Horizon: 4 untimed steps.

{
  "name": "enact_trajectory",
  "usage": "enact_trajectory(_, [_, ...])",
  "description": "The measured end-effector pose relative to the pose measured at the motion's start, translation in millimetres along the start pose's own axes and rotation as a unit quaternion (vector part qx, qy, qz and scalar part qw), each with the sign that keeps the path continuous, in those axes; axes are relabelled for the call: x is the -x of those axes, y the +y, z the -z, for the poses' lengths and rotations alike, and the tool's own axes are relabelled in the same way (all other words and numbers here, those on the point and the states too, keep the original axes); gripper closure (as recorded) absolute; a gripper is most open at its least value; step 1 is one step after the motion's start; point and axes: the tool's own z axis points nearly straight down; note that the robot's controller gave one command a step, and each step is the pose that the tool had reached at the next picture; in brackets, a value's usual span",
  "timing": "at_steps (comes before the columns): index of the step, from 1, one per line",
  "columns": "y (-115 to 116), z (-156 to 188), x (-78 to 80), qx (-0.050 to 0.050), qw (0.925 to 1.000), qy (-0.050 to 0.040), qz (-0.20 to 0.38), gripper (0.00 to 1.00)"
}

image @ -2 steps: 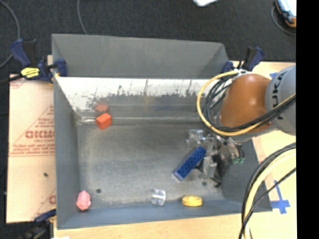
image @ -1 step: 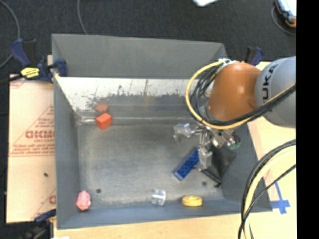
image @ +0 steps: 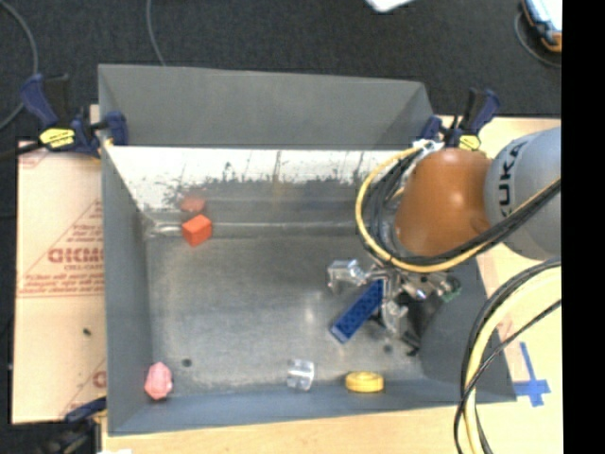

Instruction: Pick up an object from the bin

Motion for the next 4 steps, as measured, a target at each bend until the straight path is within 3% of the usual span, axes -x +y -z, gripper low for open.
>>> enact_trajectory(1, [-6, -10, 19.0, 0.001, 0.9949, -0.0007, 0.101, 1.00])
enact_trajectory(2, [-6, -10, 19.0, 0.001, 0.9949, -0.0007, 0.100, 1.00])
enact_trajectory(3, [-2, 69, 22.5, 0.002, 0.9953, -0.0001, 0.096, 1.00])
enact_trajectory(4, [-13, 123, 33.1, -0.002, 0.9964, -0.0042, 0.085, 1.00])
